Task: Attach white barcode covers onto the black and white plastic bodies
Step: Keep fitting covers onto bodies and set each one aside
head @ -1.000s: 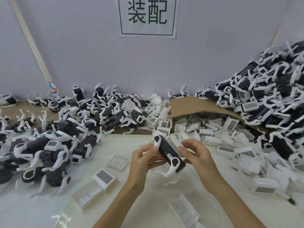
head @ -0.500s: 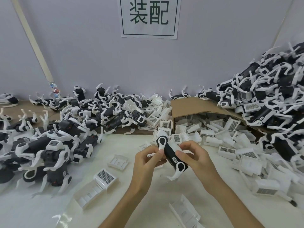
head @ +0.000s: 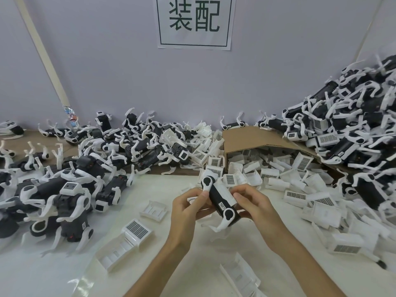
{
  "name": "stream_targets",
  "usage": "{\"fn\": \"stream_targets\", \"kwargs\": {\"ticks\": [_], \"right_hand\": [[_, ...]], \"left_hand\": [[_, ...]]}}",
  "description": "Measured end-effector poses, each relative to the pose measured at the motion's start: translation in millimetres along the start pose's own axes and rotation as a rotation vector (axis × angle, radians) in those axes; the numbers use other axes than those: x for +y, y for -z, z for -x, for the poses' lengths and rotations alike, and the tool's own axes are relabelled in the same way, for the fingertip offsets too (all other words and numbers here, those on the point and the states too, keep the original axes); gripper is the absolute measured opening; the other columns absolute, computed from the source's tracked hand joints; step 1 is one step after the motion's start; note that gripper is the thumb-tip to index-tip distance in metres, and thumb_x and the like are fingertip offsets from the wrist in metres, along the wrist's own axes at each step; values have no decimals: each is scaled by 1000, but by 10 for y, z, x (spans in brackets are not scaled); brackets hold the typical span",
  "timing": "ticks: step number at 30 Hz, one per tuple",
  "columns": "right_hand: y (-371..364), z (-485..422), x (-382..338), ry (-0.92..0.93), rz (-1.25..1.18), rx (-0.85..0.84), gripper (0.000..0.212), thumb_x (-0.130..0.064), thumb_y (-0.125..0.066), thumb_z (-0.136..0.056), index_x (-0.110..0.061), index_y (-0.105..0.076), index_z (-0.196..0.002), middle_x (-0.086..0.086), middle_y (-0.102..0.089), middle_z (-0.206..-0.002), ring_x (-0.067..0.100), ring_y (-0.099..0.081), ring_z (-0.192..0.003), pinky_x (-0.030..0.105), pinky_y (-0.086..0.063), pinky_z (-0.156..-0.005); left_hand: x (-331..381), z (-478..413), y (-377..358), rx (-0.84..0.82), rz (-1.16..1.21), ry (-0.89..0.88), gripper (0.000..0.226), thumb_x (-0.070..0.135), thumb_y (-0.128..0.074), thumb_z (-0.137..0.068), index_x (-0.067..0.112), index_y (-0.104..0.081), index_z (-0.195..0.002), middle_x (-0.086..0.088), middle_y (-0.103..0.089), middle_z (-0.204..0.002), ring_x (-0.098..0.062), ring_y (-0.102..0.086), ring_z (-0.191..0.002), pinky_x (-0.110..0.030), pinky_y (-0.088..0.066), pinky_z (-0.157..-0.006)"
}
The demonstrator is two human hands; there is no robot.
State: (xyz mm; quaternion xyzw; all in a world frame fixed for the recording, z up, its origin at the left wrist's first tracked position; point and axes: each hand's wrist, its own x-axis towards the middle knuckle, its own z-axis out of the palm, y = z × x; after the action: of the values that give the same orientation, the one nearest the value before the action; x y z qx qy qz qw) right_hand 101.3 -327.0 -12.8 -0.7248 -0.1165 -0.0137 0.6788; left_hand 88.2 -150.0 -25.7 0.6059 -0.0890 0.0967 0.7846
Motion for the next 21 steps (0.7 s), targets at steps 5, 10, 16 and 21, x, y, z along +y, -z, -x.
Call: {"fn": "stream_targets", "kwargs": {"ticks": [5,10,16,21], "right_hand": [[-6,6,-7,-7,-1,16,12,-11,-55,-100,-9,-67,-101,11,-68,-90,18,-65,-76,25,-55,-67],[18,-7,19,-53,-56,16,13,-18,-57,-100,-7,-63,-96,7,-67,-86,16,-63,-72,23,-51,-64],[59,-12,2,-118,-190,-48,14,-21,-57,-98,-12,-60,-88,5,-63,-81,15,-59,-68,19,-48,-57],[94,8,-25,-186,-271,-153,42,-38,-57,-89,-4,-67,-112,13,-66,-101,23,-61,-87,28,-49,-70]], "left_hand": [[16,0,1,-24,2,8,25,30,-63,-87,16,-69,-67,-12,-70,-77,-26,-70,-77,-28,-57,-73],[-5,15,-15,-93,12,10,23,29,-63,-89,13,-72,-75,-8,-71,-81,-25,-72,-83,-31,-58,-78],[-27,3,10,-138,-16,43,26,32,-62,-89,10,-73,-83,-10,-74,-89,-27,-72,-92,-30,-57,-76],[-4,2,16,-175,-52,50,27,43,-63,-84,18,-73,-79,1,-68,-83,-14,-64,-85,-29,-51,-75]]}}
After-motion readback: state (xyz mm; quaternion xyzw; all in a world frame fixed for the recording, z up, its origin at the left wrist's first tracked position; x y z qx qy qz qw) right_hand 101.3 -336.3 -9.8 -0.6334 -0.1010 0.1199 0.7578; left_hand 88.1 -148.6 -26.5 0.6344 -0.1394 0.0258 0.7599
